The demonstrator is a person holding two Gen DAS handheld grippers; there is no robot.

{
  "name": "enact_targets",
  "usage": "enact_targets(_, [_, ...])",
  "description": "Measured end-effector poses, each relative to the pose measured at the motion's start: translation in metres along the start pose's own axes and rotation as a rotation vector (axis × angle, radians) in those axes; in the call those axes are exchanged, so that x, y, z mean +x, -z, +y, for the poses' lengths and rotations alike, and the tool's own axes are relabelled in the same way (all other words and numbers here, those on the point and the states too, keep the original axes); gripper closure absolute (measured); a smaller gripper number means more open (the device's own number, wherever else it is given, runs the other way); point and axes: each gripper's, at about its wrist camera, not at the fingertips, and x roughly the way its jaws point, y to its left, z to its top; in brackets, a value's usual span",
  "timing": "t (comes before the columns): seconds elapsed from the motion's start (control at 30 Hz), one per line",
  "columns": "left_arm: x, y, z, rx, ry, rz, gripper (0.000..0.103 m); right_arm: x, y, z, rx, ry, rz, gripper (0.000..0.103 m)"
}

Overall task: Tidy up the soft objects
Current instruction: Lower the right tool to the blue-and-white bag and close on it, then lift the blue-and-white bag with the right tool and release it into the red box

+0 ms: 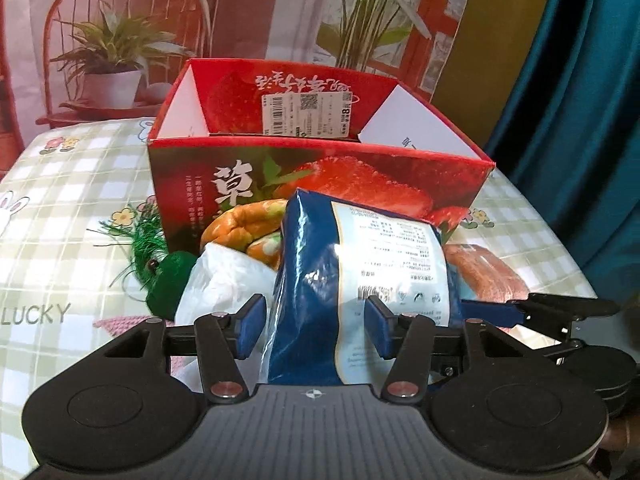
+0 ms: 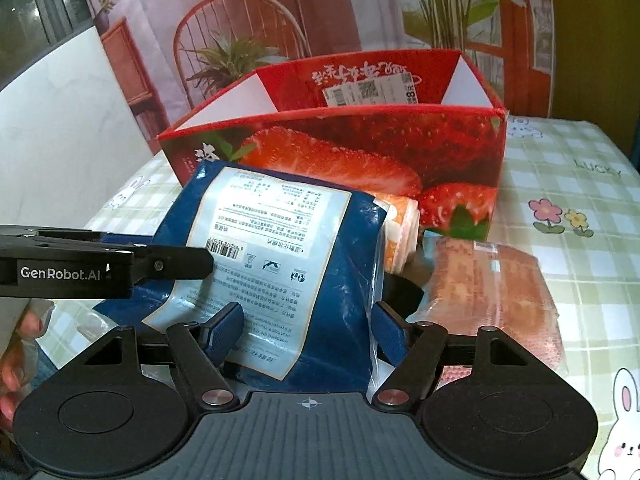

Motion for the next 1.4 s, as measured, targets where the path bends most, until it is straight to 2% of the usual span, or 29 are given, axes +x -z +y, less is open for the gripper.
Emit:
enact_targets(0.07, [0.002,-0.002,0.002,-0.015,0.027,0.007,0.052,0.001,-0.001,-0.001,0.007,-0.012,0.004,0.036])
enact_targets(0.13, [-0.001,-0.003,-0.002,0.005,0.024,-0.007,0.059,-0.001,-0.003,0.0,0.007,-0.039,-0.002,0.043])
enact_targets(0.23, [-0.01,-0.004,-0.009,0.037,0.009,-0.049,0.06,-0.008,-0.006,0.004,-0.016,-0.054,-0.02,0.055])
enact_targets(0.33, [-0.019,-0.009,-0.009,0.027,0.018,-0.087,0.06,-0.016,-0.009,0.004,-0.022,-0.061,-0.048,0.061])
enact_targets(0.6, [-0.041,-0.03,-0.015,0.049,0.048,-0.189,0.06,-0.042,-0.029,0.008,-0.095,-0.056,-0.149,0.061])
enact_targets(0.87, [-0.039,-0.063,-0.013,0.051,0.049,-0.236,0.058,-0.051,-0.068,0.012,-0.209,-0.044,-0.216,0.061])
enact_targets(1.1, [-0.02,-0.102,-0.004,0.059,0.046,-0.277,0.057,-0.029,-0.109,0.009,-0.286,-0.033,-0.26,0.06])
enact_targets(1.17, [-0.011,-0.112,-0.001,0.069,0.047,-0.289,0.053,-0.02,-0.121,0.006,-0.293,-0.029,-0.272,0.06])
enact_targets(1.4, [0.031,-0.138,0.008,0.055,0.017,-0.246,0.049,0.02,-0.155,-0.01,-0.321,-0.005,-0.291,0.06])
